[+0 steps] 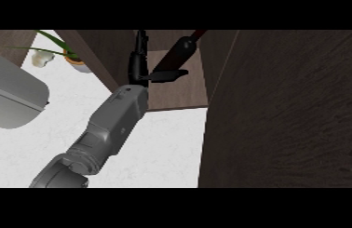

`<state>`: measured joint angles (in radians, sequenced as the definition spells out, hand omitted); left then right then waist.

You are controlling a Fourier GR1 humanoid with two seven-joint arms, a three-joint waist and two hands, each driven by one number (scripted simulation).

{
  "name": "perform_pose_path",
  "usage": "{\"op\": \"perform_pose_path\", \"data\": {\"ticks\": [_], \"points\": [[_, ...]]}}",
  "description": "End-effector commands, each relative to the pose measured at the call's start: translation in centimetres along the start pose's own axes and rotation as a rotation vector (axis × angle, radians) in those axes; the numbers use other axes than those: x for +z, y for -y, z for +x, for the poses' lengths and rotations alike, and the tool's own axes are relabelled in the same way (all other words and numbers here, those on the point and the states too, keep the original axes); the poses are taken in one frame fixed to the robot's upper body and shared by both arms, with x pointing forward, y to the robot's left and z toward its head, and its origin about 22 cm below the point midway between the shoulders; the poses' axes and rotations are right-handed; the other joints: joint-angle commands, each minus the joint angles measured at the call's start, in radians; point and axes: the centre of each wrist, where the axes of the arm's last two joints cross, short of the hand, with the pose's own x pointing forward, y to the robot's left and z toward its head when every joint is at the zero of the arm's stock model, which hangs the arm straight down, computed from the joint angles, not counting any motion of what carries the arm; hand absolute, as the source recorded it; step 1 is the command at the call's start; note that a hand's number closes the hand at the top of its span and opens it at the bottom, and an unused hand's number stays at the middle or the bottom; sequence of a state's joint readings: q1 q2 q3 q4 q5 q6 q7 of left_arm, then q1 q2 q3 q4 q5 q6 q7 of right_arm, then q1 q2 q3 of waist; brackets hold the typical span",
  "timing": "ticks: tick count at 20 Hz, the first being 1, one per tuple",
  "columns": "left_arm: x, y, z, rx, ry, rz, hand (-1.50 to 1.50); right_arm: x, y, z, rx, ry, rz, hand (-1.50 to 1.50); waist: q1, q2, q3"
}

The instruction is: Pick up the wine, place it into the cabinet and close the cabinet

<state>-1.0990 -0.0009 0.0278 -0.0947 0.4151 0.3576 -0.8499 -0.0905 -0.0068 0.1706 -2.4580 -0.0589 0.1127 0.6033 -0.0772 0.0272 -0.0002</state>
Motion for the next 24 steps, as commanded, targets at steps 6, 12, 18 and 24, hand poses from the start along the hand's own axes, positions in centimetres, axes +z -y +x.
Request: {"op": "perform_pose_path", "data": {"ticks": [6,12,18,24], "points": [[1.2,-0.9,-1.3,0.047,-0.029,0.003,-1.5,0.6,-0.5,1.0,-0.03,0.007,0.007,-1.5,0.002,-0.005,-0.002],[1.8,-1.4,-1.9,0.143,-0.028,-0.007,-1.5,0.4,-0.3,0.4,-0.033,0.005,0.016,-1.5,0.004,-0.008,-0.002],[2.1,-1.3,-2.0,0.167,-0.034,0.002,-1.5,-0.2,-0.3,1.4,-0.03,0.004,0.022,-1.5,0.003,-0.019,-0.001],[2.1,-0.5,-1.3,0.179,-0.033,-0.016,-1.5,0.1,-0.7,1.2,-0.028,-0.012,0.01,-1.5,0.006,-0.025,-0.001]]}}
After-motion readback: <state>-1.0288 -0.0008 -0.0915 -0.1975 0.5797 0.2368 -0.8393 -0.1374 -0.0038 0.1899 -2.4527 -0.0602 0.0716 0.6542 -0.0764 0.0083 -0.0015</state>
